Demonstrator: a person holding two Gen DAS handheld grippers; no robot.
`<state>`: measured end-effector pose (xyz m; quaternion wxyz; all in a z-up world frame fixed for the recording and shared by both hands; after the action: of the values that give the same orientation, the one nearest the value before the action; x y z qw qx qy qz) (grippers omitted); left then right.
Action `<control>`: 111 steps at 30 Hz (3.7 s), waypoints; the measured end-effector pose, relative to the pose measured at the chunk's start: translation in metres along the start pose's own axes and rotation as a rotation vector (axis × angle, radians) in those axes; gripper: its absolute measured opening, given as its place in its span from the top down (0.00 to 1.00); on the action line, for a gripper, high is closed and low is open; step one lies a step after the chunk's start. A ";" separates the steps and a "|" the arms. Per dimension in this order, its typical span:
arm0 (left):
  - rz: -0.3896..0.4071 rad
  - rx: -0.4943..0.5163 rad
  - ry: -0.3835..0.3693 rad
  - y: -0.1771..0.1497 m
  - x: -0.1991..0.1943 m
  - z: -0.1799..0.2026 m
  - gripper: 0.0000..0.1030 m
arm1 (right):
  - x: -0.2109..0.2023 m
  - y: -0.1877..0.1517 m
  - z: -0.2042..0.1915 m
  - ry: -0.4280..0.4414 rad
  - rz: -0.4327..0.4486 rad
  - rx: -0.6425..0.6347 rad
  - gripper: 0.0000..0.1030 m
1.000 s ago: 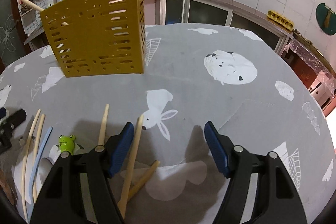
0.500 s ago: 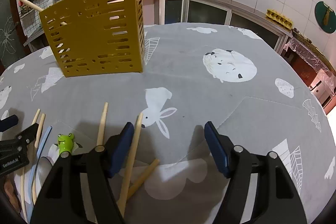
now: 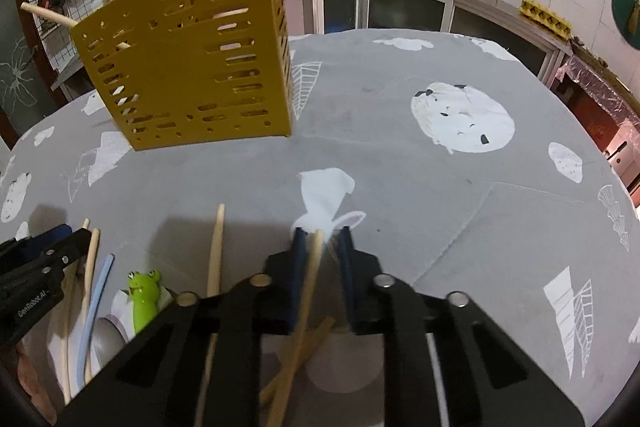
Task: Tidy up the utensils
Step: 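Grasp a chopstick with the right tool while the left tool grasps another, then carry both held chopsticks up and lower them into the yellow holder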
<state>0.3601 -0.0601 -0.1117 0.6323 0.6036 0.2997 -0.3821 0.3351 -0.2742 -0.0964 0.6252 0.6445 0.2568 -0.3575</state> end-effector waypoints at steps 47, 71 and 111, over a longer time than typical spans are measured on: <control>0.488 -0.011 -0.094 0.032 -0.156 0.003 0.96 | -0.049 0.025 0.004 0.067 0.156 0.010 0.49; 0.502 -0.026 -0.120 0.040 -0.156 0.000 0.96 | -0.049 0.035 0.011 0.132 0.189 0.063 0.95; 0.783 -0.037 -0.203 0.119 -0.242 0.022 0.96 | -0.212 0.149 0.020 0.071 0.763 0.009 0.95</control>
<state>0.3305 -0.0552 0.1572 0.7671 0.6200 -0.0098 -0.1647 0.3183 -0.2827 0.1630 0.7013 0.7084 0.0184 -0.0773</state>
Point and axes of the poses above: each gripper's, at about its wrist camera, not at the fingertips, and x roughly the way its jaws point, z to its right, y to its top, the point moved 7 cm from there along x, roughly the way its jaws point, and after that the axes turned 7 degrees about -x, right-handed, at the moved point
